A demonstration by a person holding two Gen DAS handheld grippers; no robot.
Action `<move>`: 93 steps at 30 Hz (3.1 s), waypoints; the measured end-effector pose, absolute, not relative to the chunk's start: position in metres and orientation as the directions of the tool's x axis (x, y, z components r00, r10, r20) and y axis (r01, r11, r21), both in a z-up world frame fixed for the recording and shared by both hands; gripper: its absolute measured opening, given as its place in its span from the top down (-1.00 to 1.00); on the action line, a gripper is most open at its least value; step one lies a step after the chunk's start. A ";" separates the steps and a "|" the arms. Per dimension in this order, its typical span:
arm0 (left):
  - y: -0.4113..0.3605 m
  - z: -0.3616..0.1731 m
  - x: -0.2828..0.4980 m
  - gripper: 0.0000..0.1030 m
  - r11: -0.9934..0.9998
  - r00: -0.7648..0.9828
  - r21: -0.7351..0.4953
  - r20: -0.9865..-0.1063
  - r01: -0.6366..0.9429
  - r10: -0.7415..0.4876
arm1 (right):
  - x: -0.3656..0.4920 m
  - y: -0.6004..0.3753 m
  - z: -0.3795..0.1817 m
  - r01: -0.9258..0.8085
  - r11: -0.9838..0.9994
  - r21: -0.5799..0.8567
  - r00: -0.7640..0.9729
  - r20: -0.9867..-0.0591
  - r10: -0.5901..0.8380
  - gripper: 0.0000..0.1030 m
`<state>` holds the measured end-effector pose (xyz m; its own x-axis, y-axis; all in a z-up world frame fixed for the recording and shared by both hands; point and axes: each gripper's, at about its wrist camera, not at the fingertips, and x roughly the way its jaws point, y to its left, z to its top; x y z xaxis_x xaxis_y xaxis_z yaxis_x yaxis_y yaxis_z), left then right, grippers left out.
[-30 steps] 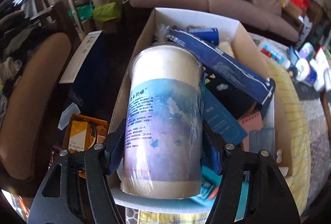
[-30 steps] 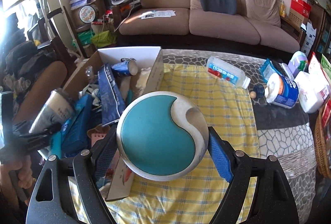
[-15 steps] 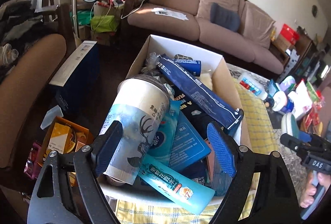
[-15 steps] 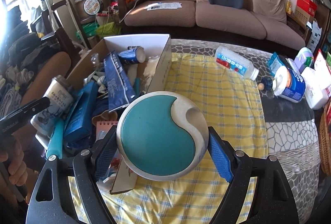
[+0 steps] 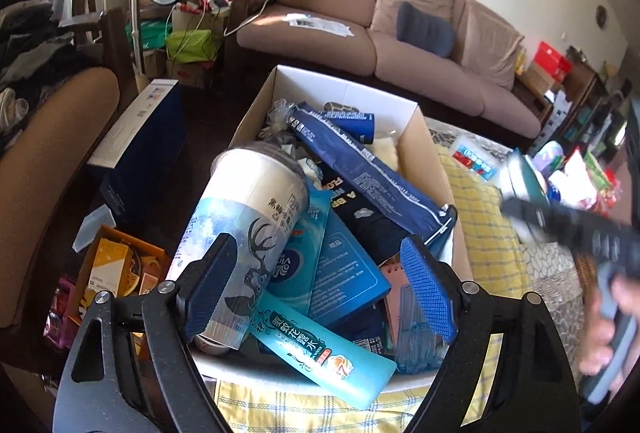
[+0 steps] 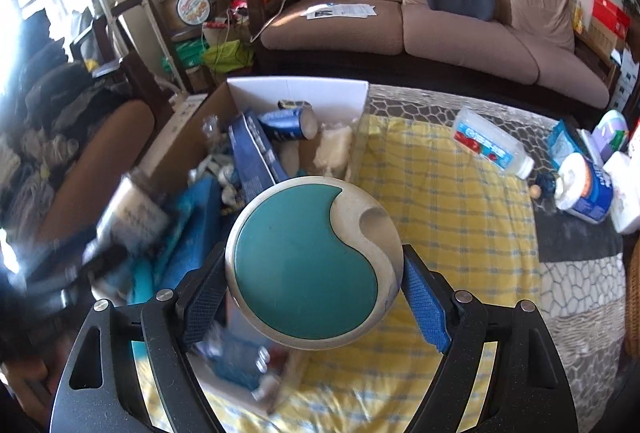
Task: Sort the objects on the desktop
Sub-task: 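Open the right gripper to drop the teal compact into the box, then move the right gripper back to the blue Vinda tissue pack and grasp it, then lift the Vinda pack with the right while the left grasps the dark blue gold-lidded jar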
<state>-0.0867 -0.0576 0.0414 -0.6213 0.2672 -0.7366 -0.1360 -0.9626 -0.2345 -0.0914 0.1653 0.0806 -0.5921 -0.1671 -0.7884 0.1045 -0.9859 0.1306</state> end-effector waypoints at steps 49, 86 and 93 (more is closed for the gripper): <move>-0.009 0.043 -0.045 -0.66 -0.951 -0.704 -0.215 -0.639 -0.224 0.310 | 0.023 0.429 0.064 -0.262 -0.965 -0.027 -0.675 -0.710 0.203 -0.89; 0.130 -0.001 0.013 -0.86 -0.833 -0.607 -0.029 -0.670 -0.553 0.427 | -0.199 0.574 -0.031 -0.357 -0.926 -0.125 -0.618 -0.711 0.334 -0.99; 0.129 0.011 0.016 -0.86 -0.827 -0.618 -0.033 -0.648 -0.561 0.445 | -0.193 0.594 -0.055 -0.323 -0.945 0.046 -0.583 -0.797 0.160 -0.97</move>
<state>0.0161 0.1291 0.0113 -0.6182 0.4448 -0.6481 -0.5607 -0.8274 -0.0330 -0.1934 0.5936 -0.0552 -0.5828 0.1604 -0.7967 -0.3232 -0.9452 0.0461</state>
